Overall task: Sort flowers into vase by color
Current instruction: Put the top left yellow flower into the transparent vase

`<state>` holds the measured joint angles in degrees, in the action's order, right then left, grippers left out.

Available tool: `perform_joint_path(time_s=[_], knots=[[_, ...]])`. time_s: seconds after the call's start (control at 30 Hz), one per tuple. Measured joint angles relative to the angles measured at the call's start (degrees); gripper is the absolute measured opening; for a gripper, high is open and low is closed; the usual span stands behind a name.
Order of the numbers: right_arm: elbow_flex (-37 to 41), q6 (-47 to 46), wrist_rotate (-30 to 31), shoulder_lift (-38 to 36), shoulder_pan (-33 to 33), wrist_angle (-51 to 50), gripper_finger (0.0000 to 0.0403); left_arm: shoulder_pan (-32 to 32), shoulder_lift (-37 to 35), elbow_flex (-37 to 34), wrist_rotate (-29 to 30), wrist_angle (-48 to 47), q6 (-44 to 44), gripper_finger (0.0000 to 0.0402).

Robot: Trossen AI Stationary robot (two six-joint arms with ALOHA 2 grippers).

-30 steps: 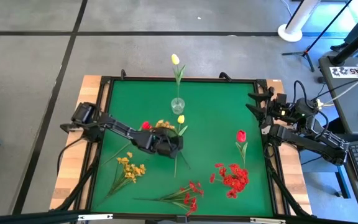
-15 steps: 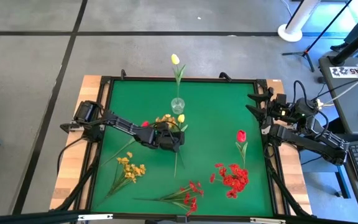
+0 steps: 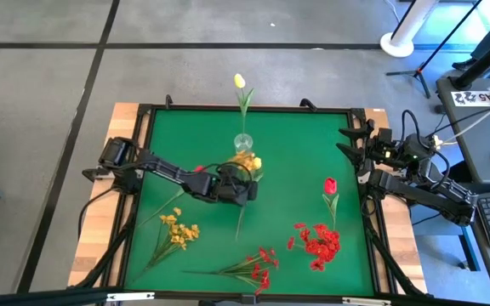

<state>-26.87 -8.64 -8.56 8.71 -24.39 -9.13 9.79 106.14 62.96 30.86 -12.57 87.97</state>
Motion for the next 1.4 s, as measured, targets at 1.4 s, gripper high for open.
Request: perform_joint_path(time_s=[1.4], knots=[[0.0,0.0,0.6,0.0,0.0,-1.4,0.0259,-25.6,-12.9,0.0,-0.3,44.7,-82.0,0.0]])
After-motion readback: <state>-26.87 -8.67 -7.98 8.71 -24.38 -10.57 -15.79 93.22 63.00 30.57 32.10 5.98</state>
